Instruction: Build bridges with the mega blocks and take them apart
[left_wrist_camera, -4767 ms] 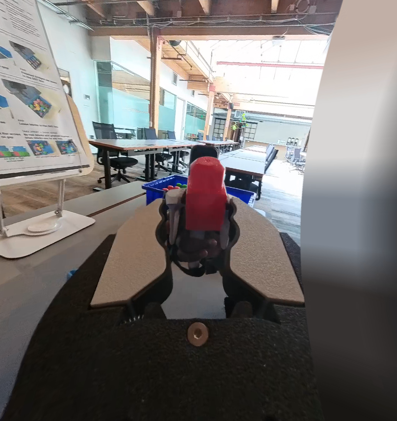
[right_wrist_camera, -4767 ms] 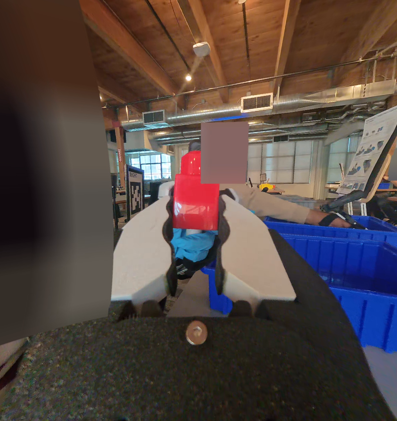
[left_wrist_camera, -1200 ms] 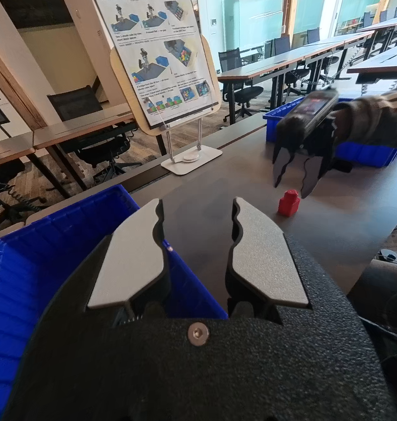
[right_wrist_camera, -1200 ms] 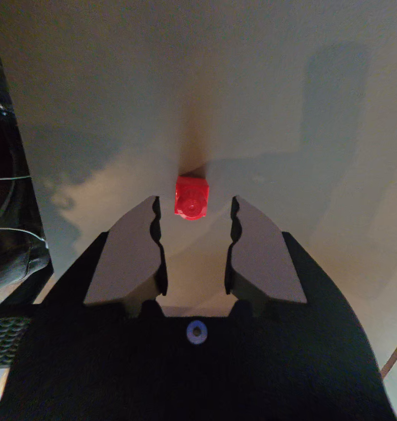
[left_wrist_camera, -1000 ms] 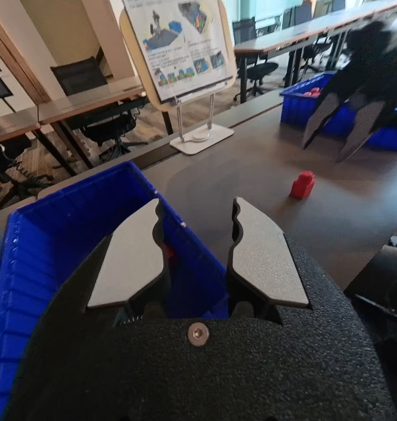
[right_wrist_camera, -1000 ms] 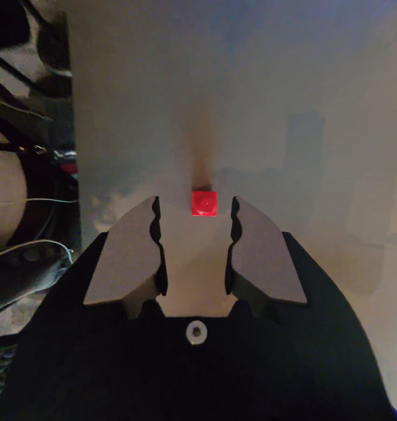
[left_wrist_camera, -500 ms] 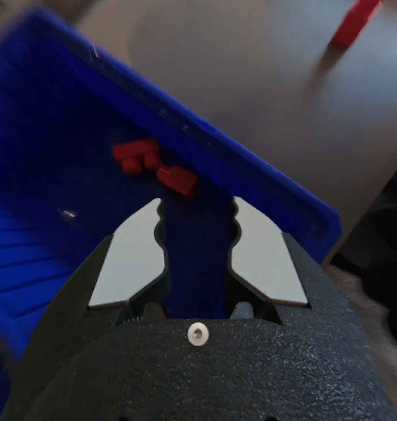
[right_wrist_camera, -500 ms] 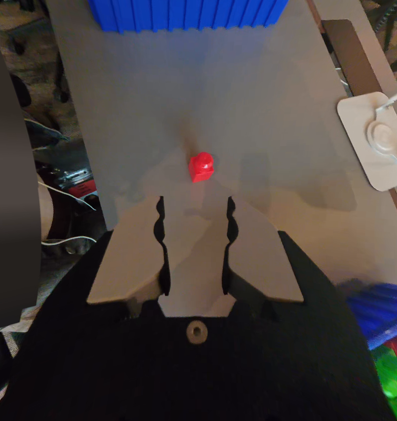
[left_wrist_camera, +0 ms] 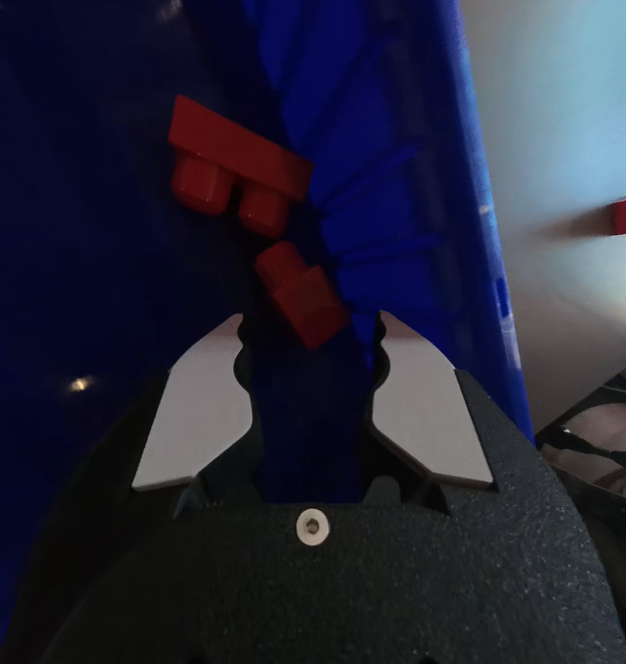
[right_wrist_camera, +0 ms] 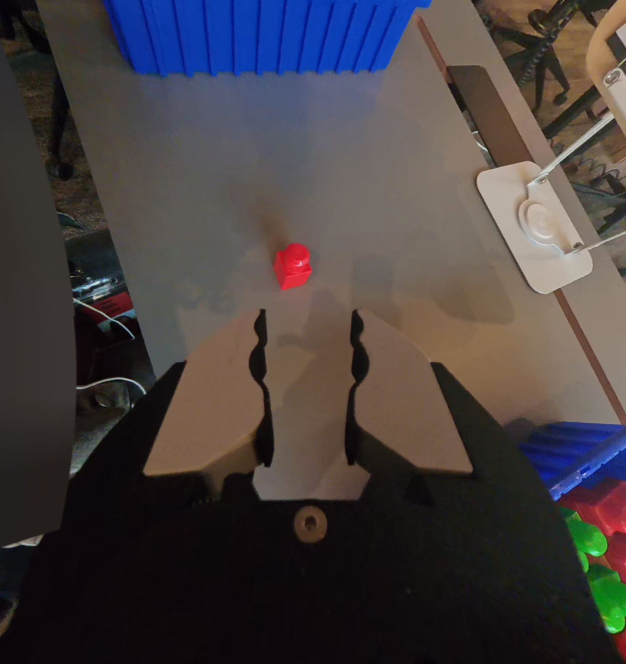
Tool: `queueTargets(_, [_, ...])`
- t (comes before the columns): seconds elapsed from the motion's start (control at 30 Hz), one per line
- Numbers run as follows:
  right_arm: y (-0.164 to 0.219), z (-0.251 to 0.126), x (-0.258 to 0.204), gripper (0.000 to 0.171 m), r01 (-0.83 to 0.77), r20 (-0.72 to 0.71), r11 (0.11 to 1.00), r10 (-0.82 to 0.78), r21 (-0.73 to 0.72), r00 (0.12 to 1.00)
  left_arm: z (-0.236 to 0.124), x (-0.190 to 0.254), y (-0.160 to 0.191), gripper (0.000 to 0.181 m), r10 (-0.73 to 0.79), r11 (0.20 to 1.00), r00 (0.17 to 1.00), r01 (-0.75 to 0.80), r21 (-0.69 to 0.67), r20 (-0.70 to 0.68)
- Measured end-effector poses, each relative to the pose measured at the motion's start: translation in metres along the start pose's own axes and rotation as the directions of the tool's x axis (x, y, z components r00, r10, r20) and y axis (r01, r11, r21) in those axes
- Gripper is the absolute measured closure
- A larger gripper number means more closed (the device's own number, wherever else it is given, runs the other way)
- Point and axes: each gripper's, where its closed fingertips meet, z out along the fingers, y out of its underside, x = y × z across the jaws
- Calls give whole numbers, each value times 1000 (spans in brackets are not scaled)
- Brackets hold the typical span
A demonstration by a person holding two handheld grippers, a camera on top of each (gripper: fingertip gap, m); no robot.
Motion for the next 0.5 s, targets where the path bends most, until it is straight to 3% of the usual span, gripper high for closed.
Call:
queueTargets(0.3, [9,-1,3,128,2,20,999,-3,36,1000,22,-11,6,117,-26,994,994,37,-105,103])
queueTargets(0.37, [11,-1,3,128,5,25,999,-6,34,1000,24,-4,7,133,-28,992,997,37,-119,73])
queueTargets(0.5, [15,-2,4,128,13,23,999,-14,30,1000,22,-3,9,137,5,992,997,5,-128,82])
